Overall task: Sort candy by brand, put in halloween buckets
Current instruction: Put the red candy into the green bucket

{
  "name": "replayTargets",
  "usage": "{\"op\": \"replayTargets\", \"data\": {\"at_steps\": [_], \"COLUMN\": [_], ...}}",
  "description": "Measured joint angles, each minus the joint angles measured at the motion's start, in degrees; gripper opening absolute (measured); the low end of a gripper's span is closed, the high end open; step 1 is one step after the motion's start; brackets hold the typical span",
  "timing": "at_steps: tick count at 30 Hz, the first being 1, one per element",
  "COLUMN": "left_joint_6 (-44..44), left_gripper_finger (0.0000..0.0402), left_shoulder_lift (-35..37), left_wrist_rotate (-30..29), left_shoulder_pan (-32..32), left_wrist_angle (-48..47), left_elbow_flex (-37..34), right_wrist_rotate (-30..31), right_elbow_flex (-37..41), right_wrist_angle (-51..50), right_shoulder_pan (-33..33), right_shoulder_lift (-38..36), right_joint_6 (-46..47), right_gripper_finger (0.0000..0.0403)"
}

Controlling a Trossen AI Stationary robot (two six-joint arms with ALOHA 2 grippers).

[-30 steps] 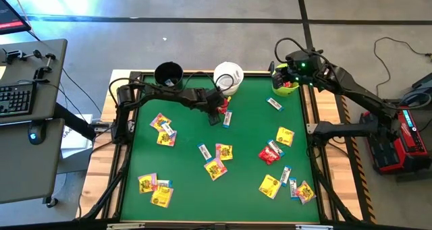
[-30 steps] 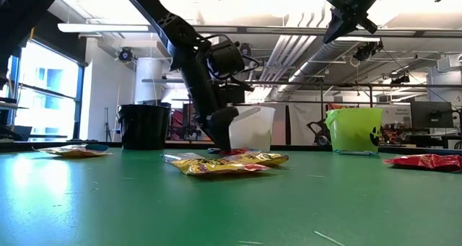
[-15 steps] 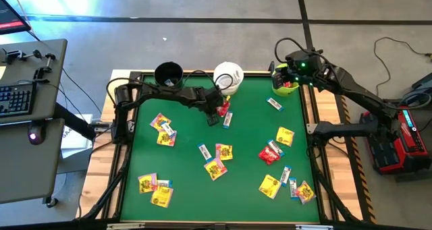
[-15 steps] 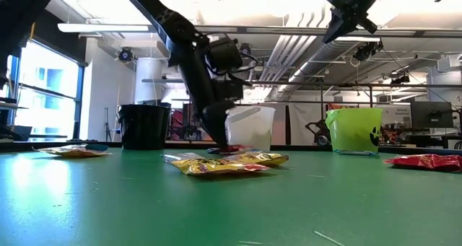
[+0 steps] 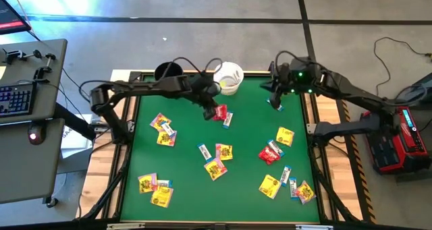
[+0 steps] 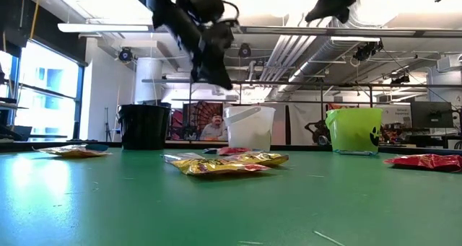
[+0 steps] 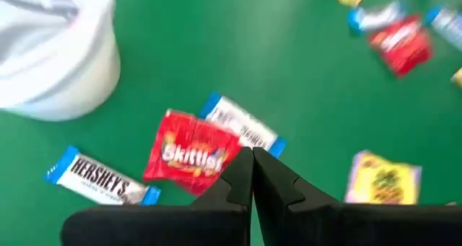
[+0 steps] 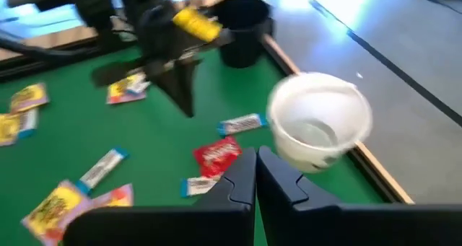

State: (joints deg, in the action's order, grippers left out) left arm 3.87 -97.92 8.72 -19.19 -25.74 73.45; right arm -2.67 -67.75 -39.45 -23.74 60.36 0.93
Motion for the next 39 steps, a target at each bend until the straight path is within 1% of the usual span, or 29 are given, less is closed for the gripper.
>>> {"op": "replayTargets", "data": {"at_steps": [4, 8, 12, 14, 15, 17, 20, 24, 27, 30, 33, 37, 39], "left_joint_6": [1.02, -0.97, -4.40, -6.39, -7.00, -5.99, -3.23, -3.49, -2.93, -1.13, 0.99, 3.12, 3.50], "left_gripper_finger": [0.0001, 0.0023, 0.0068, 0.0089, 0.0094, 0.0092, 0.0068, 0.0038, 0.0039, 0.0063, 0.0103, 0.0159, 0.0181], "left_shoulder_lift": [2.41, 1.91, -0.45, -1.29, -1.34, -1.34, -1.34, -1.34, -1.32, -1.32, -1.92, -4.77, -6.26], "left_wrist_rotate": [1.41, 0.94, -3.38, -7.62, -8.26, -7.28, -4.02, -4.90, -5.71, -5.84, -6.11, -6.17, -7.47], "left_shoulder_pan": [-0.36, 0.36, 1.77, 2.33, 2.50, 2.42, 1.90, 2.15, 2.40, 2.48, 2.51, 2.58, 3.07], "left_wrist_angle": [-0.08, -0.98, -1.34, 3.01, 6.04, 12.32, 17.14, 20.06, 18.86, 19.20, 20.20, 20.07, 20.50], "left_elbow_flex": [0.02, 0.02, 0.00, -2.15, -3.96, -7.66, -12.50, -15.83, -17.19, -17.64, -18.09, -18.17, -18.18], "right_wrist_rotate": [0.27, 2.98, 5.29, 5.47, 5.53, 5.52, 5.52, 5.82, 5.90, 5.92, 5.92, 6.15, 6.39], "right_elbow_flex": [0.00, 0.00, 0.02, 0.02, 0.02, 0.02, 0.02, 0.02, 0.02, 0.02, 0.02, 0.02, 0.02], "right_wrist_angle": [0.31, 0.35, 0.34, 0.29, 0.32, 0.34, 0.40, 0.61, 0.86, 1.14, 1.37, 1.63, 1.64], "right_shoulder_pan": [3.69, 6.53, 7.72, 7.87, 8.03, 8.11, 8.15, 8.15, 8.12, 8.12, 8.00, 7.99, 7.99], "right_shoulder_lift": [1.44, 4.04, 6.64, 7.52, 7.71, 7.69, 7.35, 6.84, 6.82, 6.80, 6.80, 6.80, 6.80], "right_joint_6": [0.10, 0.59, 1.82, 2.31, 3.13, 4.23, 5.57, 6.12, 6.18, 6.27, 6.14, 6.14, 6.14], "right_gripper_finger": [0.0010, 0.0051, 0.0102, 0.0121, 0.0129, 0.0138, 0.0143, 0.0145, 0.0145, 0.0145, 0.0145, 0.0145, 0.0145]}}
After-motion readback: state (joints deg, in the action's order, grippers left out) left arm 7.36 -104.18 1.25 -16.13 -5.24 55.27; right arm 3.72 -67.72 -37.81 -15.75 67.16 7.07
